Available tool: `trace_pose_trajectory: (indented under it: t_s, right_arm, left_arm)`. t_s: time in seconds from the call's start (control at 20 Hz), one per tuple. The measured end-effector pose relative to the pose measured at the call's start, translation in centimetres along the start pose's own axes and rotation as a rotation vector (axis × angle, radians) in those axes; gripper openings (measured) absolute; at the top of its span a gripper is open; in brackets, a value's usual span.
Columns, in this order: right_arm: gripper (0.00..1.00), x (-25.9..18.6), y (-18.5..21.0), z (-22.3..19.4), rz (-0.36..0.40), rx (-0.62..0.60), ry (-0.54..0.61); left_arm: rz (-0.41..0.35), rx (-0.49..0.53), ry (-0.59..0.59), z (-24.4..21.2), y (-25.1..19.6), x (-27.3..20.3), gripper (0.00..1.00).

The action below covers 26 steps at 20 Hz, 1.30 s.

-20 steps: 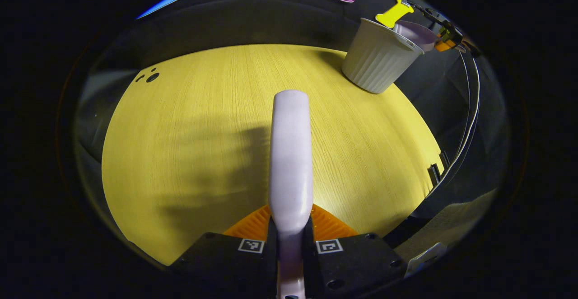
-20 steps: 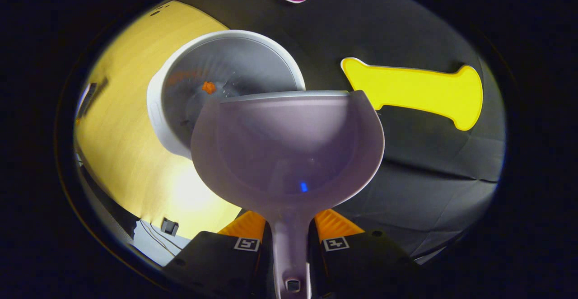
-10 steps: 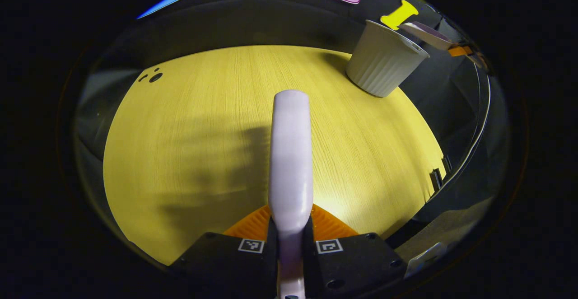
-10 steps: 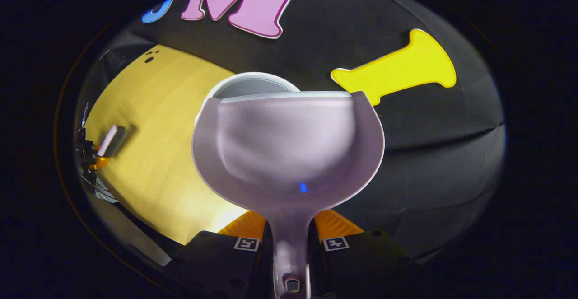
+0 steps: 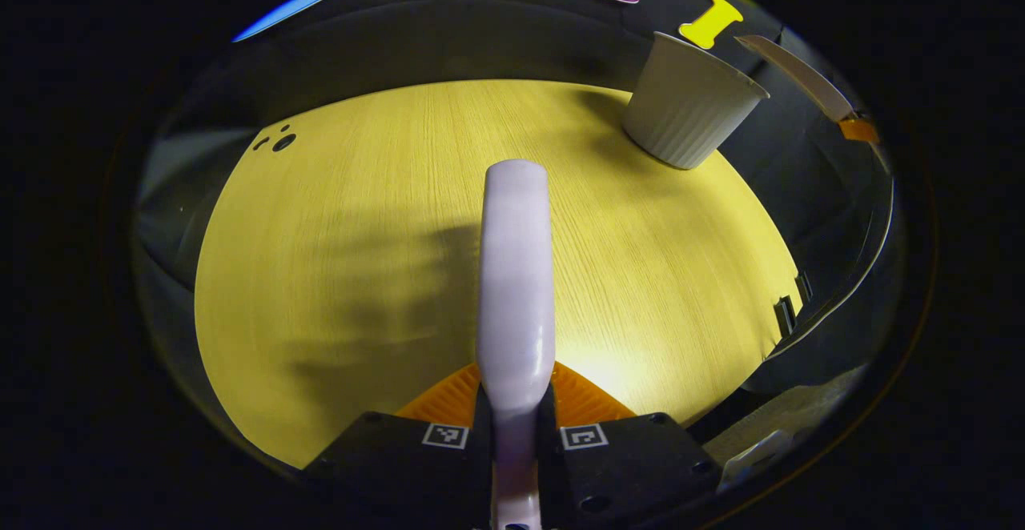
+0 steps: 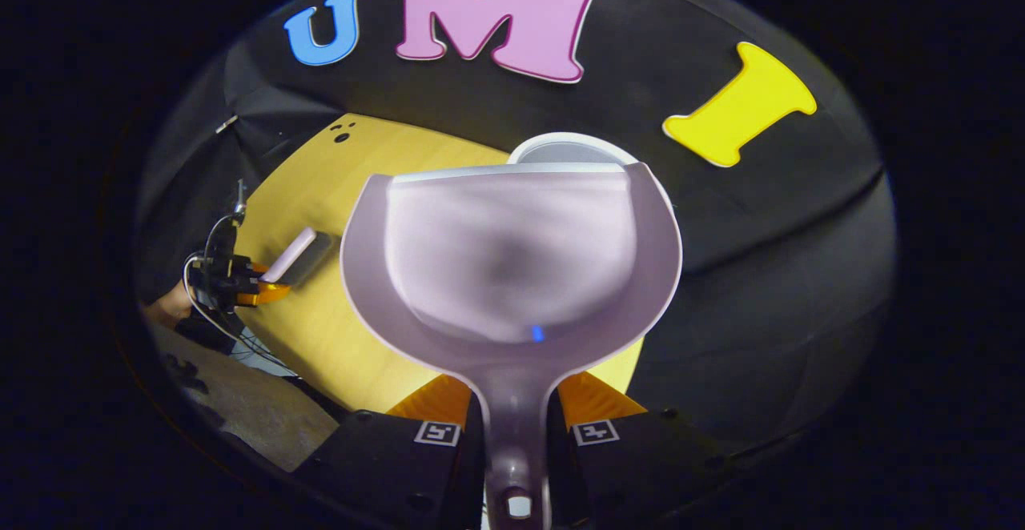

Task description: Pick up the small broom and dustpan from the desktop, sweep the trash into the dustpan with the broom, and then empty the trash into the garbage bin.

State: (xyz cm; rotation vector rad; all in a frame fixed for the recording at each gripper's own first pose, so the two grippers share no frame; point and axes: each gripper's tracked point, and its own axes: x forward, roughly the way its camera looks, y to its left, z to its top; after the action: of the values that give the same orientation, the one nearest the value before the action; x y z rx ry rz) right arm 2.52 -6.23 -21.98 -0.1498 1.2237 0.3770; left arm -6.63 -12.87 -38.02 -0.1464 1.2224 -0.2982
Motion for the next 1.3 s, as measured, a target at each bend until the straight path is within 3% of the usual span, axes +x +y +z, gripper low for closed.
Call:
trace_pose_trajectory:
  t_s: [0.3,0.4,0.6,0.65,0.9,0.95,1.0,1.05,1.3]
  right_arm:
    - [0.32,3.9,6.1,-5.7,0.073,0.021,0.056]
    - [0.40,5.3,8.2,-7.3,0.102,0.055,0.086]
    - [0.36,8.0,11.6,-9.5,0.145,0.106,0.099]
    - [0.32,8.9,12.4,-10.1,0.144,0.115,0.110]
    - [0.36,13.2,16.0,-13.2,0.145,0.125,0.150]
    - [0.32,14.0,16.3,-13.6,0.135,0.129,0.158]
    - [0.40,14.7,16.2,-13.9,0.125,0.135,0.163]
    - [0.36,15.3,16.3,-14.2,0.114,0.146,0.165]
    - [0.36,17.9,16.4,-15.7,0.092,0.189,0.172]
  left_arm:
    - [0.021,0.016,0.006,-0.1,0.5,-0.1,0.27]
    - [0.034,0.029,0.014,-0.2,0.7,-0.2,0.27]
    - [0.053,0.044,0.019,-0.5,0.9,0.1,0.29]
    - [0.056,0.044,0.021,-0.6,0.8,0.2,0.27]
    - [0.082,0.080,0.021,-0.9,1.1,0.6,0.27]
    - [0.087,0.089,0.024,-1.1,1.1,0.7,0.29]
    - [0.089,0.094,0.028,-1.3,1.1,1.0,0.28]
    - [0.088,0.094,0.029,-1.3,1.0,1.2,0.28]
    - [0.096,0.093,0.049,-1.6,1.7,3.0,0.28]
